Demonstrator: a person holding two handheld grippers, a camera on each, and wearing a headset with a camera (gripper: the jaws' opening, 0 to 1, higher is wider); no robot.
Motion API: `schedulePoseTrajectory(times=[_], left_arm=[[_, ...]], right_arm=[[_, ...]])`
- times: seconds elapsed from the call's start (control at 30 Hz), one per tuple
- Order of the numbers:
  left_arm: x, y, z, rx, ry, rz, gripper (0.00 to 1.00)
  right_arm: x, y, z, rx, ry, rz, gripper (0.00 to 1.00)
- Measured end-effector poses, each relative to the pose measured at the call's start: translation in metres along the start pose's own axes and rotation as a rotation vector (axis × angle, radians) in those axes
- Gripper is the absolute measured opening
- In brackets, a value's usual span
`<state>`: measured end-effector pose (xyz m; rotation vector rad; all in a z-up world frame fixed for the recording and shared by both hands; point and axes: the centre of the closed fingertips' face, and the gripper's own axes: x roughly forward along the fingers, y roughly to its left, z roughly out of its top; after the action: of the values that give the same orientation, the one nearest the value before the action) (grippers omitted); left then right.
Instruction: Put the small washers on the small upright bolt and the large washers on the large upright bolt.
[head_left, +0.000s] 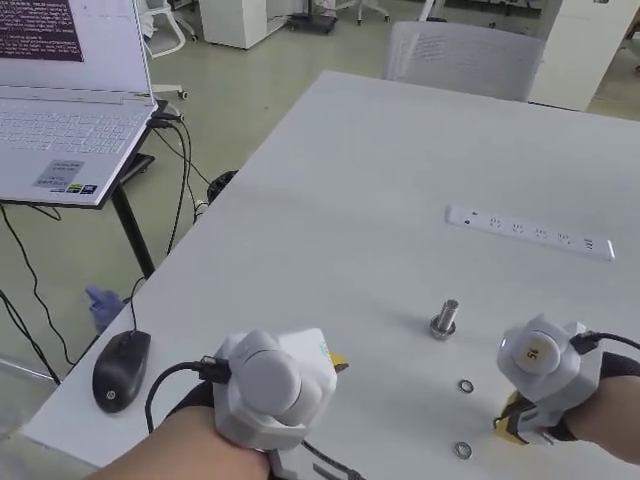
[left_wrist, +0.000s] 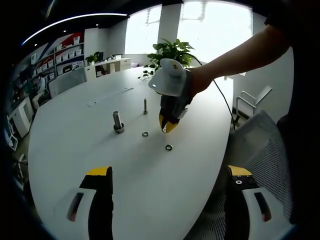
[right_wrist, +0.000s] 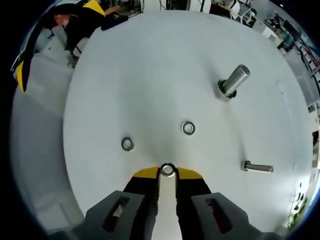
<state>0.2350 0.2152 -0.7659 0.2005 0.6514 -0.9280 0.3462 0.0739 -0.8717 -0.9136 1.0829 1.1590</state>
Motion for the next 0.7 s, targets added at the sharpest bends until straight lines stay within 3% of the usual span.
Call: schedulePoseTrajectory(times=[0.47,0.7], left_arm=[[0.0,0.001,0.001,0.004,-0.002,-0.003,0.93],[-0.001,0.002,0.001,0.005,0.001,-0.002,0.93]], right_arm=[[-0.034,-0.046,-0.053,0.152,0.011,-0.056,0.12],[-0.044,-0.06,-0.054,0.175,0.005,-0.075,0.12]])
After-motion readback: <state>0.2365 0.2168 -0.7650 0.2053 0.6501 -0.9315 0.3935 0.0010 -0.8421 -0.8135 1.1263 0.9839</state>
